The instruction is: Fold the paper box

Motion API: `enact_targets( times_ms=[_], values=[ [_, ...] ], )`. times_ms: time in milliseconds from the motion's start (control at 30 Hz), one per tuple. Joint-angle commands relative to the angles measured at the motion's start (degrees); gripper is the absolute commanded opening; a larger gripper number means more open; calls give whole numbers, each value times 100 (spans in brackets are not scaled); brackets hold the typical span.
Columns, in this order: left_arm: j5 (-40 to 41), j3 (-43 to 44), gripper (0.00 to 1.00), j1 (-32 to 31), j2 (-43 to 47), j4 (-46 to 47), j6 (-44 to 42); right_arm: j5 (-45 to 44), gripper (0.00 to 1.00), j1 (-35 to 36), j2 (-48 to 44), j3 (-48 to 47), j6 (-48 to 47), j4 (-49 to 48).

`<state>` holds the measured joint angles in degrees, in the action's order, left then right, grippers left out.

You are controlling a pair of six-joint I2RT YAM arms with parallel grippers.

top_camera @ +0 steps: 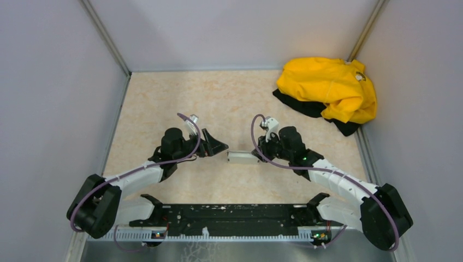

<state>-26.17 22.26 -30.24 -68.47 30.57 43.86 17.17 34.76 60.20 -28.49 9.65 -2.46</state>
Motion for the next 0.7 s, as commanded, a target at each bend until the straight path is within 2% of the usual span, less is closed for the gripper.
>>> enact_targets(
  times_ms=[0,233,433,567,667],
  values=[
    [-83,58,99,-26,-3,160,-86,-242,26,74,-204,-33,2,60],
    [-63,230,99,-18,63,-88,-188,-351,58,77,-386,-419,-160,175],
    [-94,360,99,-17,98,-239,-225,-270,61,70,-188,-833,-464,516],
    [-78,451,99,-13,328,-503,-216,-479,67,74,-41,-997,-466,456],
    [-145,539,95,-17,652,-863,-117,-820,66,61,377,-1334,-370,724]
  ],
)
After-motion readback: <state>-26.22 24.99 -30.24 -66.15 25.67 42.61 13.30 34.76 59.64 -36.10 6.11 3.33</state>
